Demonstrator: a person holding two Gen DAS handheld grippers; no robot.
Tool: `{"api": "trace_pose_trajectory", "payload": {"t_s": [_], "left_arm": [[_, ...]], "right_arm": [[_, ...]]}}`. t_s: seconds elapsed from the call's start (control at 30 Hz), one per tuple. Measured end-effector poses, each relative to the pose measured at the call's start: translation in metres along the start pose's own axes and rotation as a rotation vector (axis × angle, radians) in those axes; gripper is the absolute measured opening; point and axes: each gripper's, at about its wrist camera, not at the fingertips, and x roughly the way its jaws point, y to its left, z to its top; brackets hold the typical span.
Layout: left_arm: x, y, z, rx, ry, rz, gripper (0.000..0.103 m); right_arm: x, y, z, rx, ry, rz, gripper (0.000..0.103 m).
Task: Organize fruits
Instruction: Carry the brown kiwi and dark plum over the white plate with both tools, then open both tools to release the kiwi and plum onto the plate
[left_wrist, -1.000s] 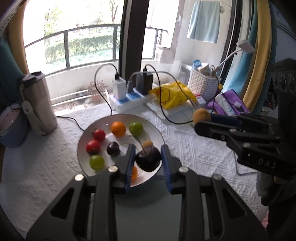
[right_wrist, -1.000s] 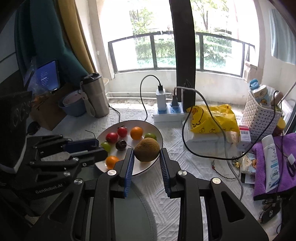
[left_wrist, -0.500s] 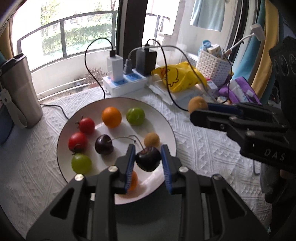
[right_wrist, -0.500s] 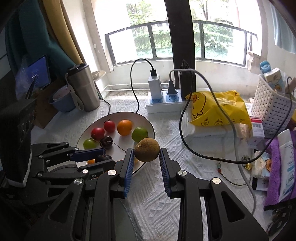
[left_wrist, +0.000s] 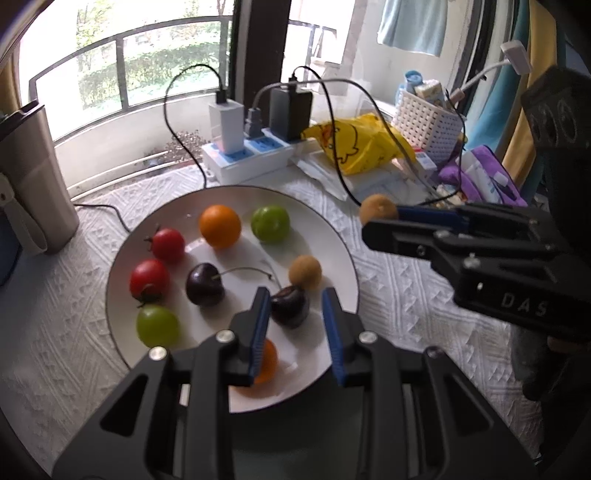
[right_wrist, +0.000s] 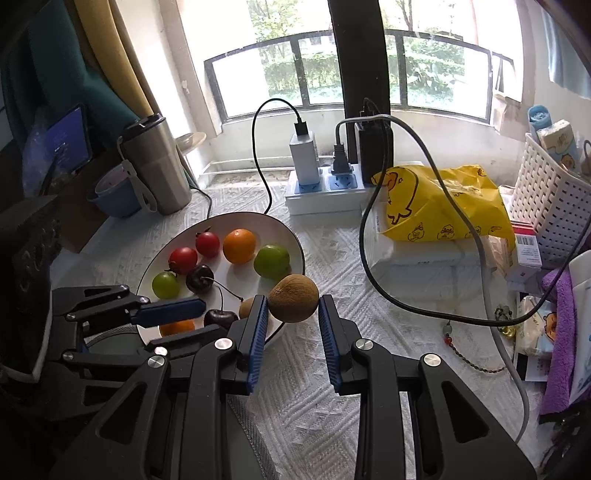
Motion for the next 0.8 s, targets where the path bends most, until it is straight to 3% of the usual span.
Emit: {"api": "trace_pose_trajectory", "payload": {"t_s": [0.53, 0.7, 0.8], "left_arm": [[-0.035, 0.064, 0.006, -0.083, -0.113, 0.100, 0.033], [-0.034, 0.080, 0.002, -0.111, -0.119, 0.111, 0.043], [-0.036, 0.089, 0.001, -0.140, -0.130, 0.123, 0.043]], "right_arm": [[0.041, 0.038, 0.022, -0.064, 0.036, 0.044, 0.030], [0.060, 0.049, 0.022, -0.079, 0.074, 0.057, 0.030], [0.067, 0.051, 0.021, -0.074, 0.086, 0.055, 0.030]]}}
